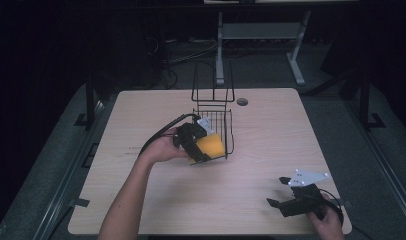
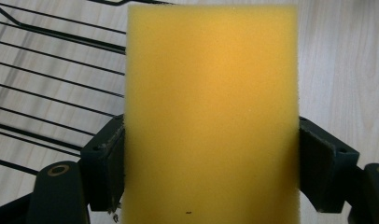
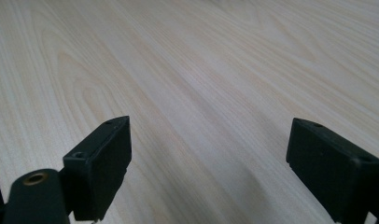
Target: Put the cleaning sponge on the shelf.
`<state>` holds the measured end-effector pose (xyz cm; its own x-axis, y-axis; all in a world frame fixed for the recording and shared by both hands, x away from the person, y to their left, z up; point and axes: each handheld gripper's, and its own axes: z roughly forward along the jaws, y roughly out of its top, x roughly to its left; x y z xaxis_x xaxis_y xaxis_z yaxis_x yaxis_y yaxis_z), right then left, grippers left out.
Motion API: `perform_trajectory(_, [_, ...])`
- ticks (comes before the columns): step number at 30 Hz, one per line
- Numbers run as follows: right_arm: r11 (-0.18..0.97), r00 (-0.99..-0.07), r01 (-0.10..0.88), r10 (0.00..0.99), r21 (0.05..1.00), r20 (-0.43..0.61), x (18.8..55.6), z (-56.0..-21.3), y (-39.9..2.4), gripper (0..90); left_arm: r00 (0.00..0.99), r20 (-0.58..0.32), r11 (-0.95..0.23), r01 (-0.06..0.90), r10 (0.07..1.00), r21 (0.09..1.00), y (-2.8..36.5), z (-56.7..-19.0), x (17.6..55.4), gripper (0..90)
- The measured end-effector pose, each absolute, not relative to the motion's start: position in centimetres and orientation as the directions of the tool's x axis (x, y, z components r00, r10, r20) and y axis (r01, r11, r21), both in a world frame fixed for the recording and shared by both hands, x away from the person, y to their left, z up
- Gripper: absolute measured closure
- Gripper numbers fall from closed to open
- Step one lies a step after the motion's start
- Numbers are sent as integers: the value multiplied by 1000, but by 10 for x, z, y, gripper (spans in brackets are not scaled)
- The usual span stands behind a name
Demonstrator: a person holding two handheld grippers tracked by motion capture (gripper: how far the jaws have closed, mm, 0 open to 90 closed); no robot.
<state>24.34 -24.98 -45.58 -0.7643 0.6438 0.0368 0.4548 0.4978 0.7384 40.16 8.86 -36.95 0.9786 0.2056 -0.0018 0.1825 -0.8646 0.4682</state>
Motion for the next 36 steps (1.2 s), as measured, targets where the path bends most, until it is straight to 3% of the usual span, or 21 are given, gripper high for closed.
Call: perform_trajectory(36, [501,-763,463,645,731,40,244,-456,-251,138,978,-7,-868,189,210,460,77,-385,441,219])
